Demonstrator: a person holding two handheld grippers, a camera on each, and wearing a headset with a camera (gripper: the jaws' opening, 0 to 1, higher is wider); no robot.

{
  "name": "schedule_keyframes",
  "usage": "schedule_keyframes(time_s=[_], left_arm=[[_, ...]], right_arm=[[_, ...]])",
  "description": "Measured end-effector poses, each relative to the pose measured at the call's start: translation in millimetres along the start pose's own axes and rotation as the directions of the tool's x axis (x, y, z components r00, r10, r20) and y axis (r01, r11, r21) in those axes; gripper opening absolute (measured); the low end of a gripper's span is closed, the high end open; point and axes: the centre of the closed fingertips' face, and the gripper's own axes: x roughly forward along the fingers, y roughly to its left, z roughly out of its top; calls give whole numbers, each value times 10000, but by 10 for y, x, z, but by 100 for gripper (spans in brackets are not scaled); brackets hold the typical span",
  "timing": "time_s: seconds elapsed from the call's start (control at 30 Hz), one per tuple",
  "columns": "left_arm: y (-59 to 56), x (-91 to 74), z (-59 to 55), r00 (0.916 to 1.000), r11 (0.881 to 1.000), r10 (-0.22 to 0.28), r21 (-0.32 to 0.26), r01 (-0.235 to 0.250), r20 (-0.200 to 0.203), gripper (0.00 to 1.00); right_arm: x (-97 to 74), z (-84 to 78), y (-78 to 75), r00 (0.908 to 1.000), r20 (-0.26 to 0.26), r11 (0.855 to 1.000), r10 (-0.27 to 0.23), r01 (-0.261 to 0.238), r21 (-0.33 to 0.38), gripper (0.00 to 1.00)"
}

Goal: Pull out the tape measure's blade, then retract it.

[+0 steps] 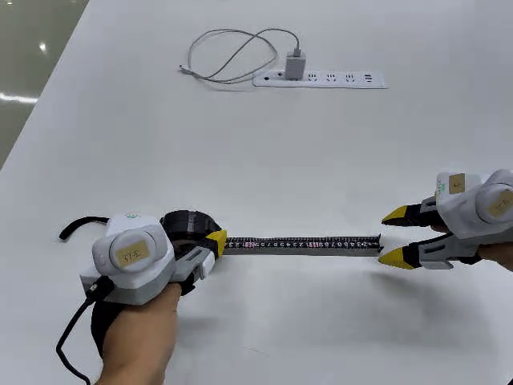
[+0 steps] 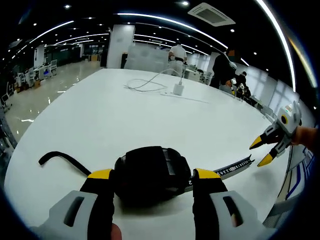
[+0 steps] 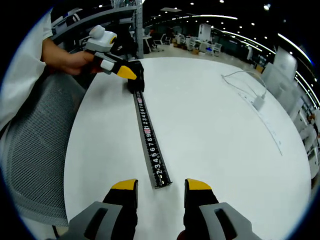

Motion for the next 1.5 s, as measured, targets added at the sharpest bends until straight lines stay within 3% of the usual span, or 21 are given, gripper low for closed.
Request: schedule_keyframes(time_s=[0.77,1.5], left_arm=[[20,38,-32,9998,10000,14,-58,-15,-203,59],[20,40,-38,9997,9999,-51,-101,49,-233,58]], right_arm=[[118,-80,18,9957,-694,9962,613,-654,-576,25],[213,-102,-10,9922,-840,9923,918,-982,-756,12]])
